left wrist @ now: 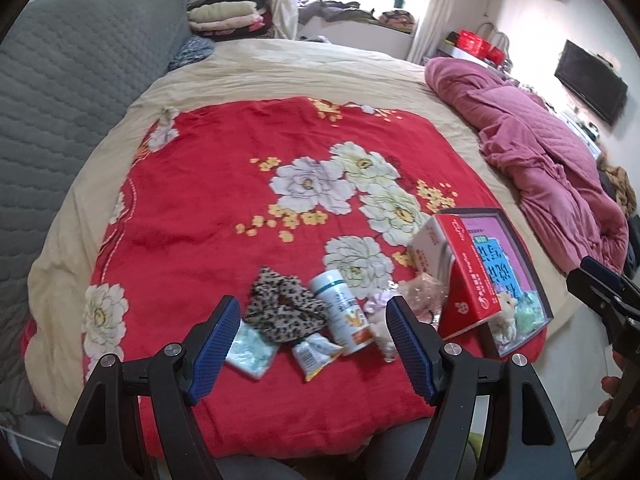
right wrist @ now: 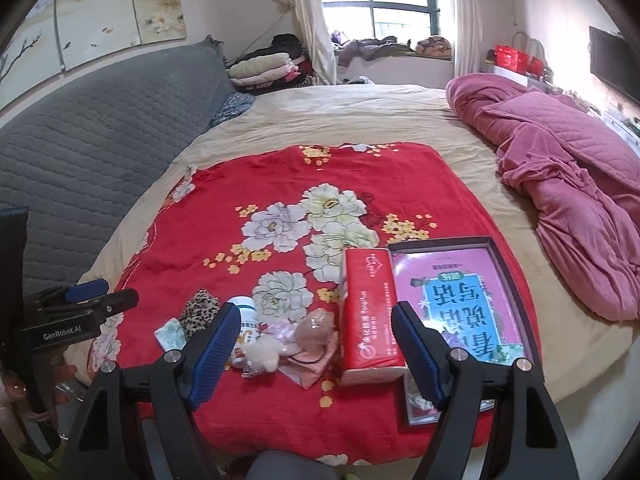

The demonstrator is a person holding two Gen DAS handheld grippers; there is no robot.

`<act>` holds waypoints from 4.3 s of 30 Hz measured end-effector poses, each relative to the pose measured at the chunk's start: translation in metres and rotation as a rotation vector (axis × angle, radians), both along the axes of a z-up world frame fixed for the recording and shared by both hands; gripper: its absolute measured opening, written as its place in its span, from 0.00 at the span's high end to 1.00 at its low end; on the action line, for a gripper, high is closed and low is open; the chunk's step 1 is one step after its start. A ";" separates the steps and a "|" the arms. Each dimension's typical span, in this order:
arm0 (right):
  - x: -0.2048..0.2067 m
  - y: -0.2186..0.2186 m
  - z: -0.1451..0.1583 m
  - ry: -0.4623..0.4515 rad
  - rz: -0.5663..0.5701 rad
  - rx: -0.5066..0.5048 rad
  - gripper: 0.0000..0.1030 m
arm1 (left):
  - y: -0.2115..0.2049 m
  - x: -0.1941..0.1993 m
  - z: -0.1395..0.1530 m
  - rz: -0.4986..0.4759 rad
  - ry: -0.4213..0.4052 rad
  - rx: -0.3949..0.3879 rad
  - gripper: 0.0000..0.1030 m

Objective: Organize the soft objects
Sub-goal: 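Move both open tools back toward the pile of items on the blanket, then grasp the leopard-print scrunchie with the left tool while the right tool grasps the bagged bread roll, then carry the scrunchie and bagged bread roll with both tools over the pink book box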

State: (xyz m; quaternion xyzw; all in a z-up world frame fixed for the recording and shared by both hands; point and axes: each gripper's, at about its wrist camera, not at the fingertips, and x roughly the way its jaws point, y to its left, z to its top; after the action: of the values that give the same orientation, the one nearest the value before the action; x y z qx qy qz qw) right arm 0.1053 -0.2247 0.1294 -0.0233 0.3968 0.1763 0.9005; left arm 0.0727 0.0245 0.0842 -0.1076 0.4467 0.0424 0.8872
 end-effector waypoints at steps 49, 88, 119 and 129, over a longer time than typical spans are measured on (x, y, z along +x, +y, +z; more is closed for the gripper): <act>0.084 0.105 -0.162 0.200 0.124 -0.504 0.25 | 0.045 0.071 -0.138 0.019 0.234 -0.072 0.26; 0.089 0.083 -0.154 0.257 0.133 -0.337 0.55 | 0.035 0.104 -0.160 -0.024 0.264 -0.239 0.83; 0.056 0.033 -0.064 0.143 0.079 -0.135 0.55 | -0.032 0.060 -0.039 -0.132 0.074 -0.137 0.83; 0.046 -0.004 -0.036 0.091 0.020 -0.093 0.55 | -0.075 0.054 -0.010 -0.197 0.031 -0.105 0.83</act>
State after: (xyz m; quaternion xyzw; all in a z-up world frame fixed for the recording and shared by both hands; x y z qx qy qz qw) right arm 0.1513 -0.2282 0.0938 -0.0611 0.4448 0.1677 0.8776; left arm 0.1264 -0.0510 0.0739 -0.1086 0.4706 -0.0669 0.8731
